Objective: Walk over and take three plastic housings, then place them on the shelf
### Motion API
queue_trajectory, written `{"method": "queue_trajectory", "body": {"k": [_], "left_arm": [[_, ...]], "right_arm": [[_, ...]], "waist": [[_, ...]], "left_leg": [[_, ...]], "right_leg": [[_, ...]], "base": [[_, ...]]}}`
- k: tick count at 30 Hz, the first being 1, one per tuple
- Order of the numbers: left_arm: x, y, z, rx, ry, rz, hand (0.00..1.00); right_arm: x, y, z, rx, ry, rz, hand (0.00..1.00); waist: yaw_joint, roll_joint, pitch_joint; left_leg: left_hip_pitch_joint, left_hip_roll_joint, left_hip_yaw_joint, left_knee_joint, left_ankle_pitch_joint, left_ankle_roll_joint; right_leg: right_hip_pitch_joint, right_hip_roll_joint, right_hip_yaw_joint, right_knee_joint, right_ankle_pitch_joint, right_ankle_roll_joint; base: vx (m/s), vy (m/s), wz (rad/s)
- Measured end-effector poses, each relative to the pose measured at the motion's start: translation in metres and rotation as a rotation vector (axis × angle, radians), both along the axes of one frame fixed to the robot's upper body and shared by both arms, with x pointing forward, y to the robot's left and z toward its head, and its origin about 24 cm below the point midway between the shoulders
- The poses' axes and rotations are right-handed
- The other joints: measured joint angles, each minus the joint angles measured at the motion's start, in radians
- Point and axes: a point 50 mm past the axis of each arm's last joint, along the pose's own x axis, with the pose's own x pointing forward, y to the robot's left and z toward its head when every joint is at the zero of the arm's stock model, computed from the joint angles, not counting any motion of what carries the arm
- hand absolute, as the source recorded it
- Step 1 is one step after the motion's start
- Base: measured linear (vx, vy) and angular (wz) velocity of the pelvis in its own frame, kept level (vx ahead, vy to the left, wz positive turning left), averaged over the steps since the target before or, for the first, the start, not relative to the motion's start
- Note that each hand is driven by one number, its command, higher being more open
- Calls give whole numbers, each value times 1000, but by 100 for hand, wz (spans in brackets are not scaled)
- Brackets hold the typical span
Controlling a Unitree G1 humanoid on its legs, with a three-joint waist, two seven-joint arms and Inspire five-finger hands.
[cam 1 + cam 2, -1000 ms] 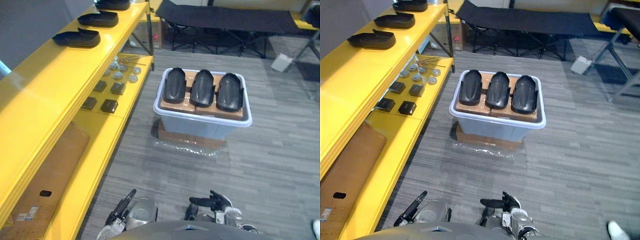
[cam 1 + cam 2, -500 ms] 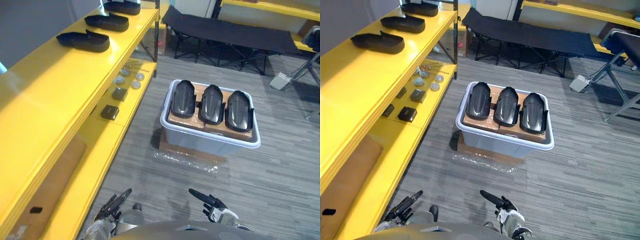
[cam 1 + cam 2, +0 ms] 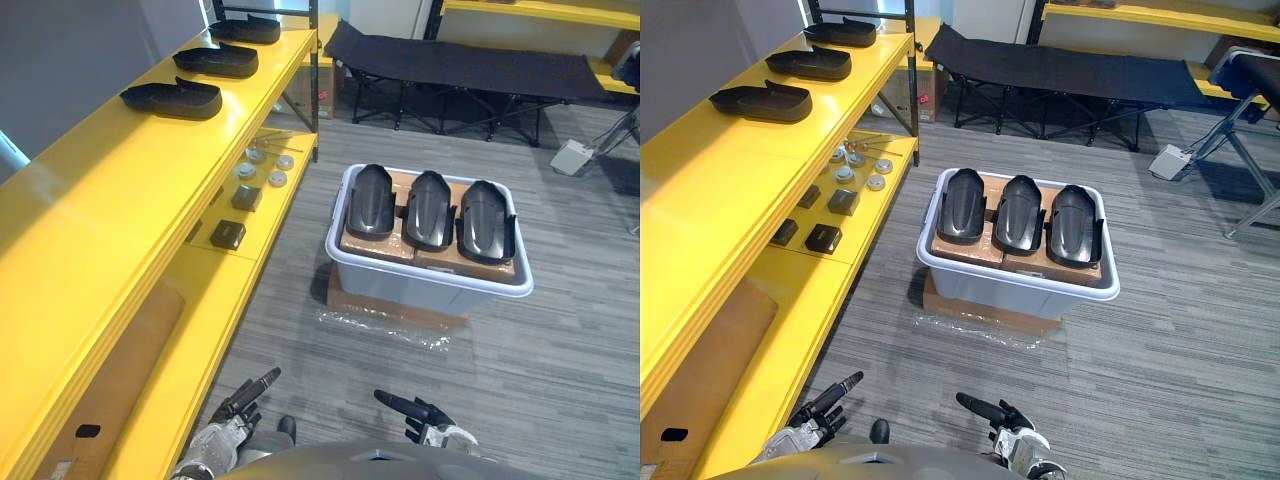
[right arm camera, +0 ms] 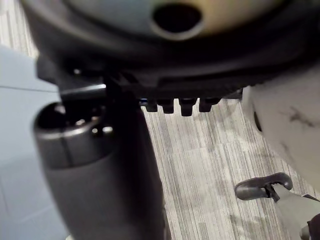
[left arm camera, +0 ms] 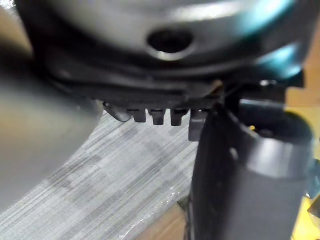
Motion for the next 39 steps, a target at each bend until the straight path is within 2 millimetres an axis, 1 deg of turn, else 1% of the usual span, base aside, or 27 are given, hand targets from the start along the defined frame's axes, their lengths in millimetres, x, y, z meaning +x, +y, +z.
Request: {"method": "queue_trajectory", "body": {"k": [5,8,9,14,17,20,22,25,27,31,36,38,39], "left_arm": [[1,0,0,0,-1,6,100],[2,1,0,0,-6,8,100],[4,13,2,47,31,9,100],[4,13,2,47,31,9,100],[0,13,1,50,40,9,100],[-11,16,0,55,62,27,100],[-13,17,-1,60,66,22,100],[-11,19,1,99,38,-55,100],[-9,19,1,112,26,-108,100],[0,10,2,106,-3,-182,100],[-2,10,2,114,12,-197,100],[-4,10,1,105,21,-158,100],[-5,11,1,97,21,-131,100]], "right_arm": [[1,2,0,-8,9,24,100],[1,2,0,-21,11,55,100],[10,8,2,-9,-35,8,100],[10,8,1,-9,-35,7,100],[10,9,1,-3,-37,9,100],[13,13,2,17,-52,42,100],[16,16,3,34,-52,58,100],[17,18,3,68,-36,47,100],[16,16,3,78,-31,32,100],[10,8,2,74,-21,42,100],[6,6,2,73,-35,61,100],[4,6,2,75,-46,60,100],[3,5,2,78,-54,62,100]], "waist": [[-1,-2,0],[-1,-4,0],[-25,-47,30],[-25,-45,32],[-22,-44,35],[-19,-42,35],[-18,-44,34],[-19,-43,32],[-28,-40,32],[-31,-37,30],[-48,-36,27],[-49,-34,24],[-48,-35,23]], "left_leg": [[-2,2,5,0,-3,-3],[-11,-1,-12,0,-4,-2],[-33,-9,-99,0,16,-5],[-32,-9,-97,0,15,-6],[-9,-5,-62,0,2,-5],[24,5,-1,0,-20,-6],[36,14,40,1,-33,-10],[56,33,107,2,-52,-22],[73,40,136,4,-62,-28],[99,45,192,5,-70,-36],[105,49,204,6,-77,-39],[105,50,206,7,-85,-33],[91,52,205,40,-107,-30]], "right_leg": [[3,5,5,-17,3,4],[4,4,-13,-20,4,6],[29,4,-75,2,-9,-17],[29,4,-72,1,-9,-18],[35,4,-43,2,-10,-19],[34,10,18,-4,-9,-18],[24,19,52,-12,-8,-17],[3,38,122,-19,2,-5],[3,45,143,-20,2,-5],[3,53,178,-29,5,-10],[3,56,179,-34,10,-14],[3,56,178,-35,13,-14],[2,54,178,-36,18,-15]], "base": [[0,0,0],[31,-4,8],[23,-5,8],[1,0,-2],[24,10,-28],[35,16,-58],[42,5,-67],[60,-2,-57],[92,5,-49],[73,11,-33],[19,-7,-9],[0,0,0],[-44,-1,-4]]}}
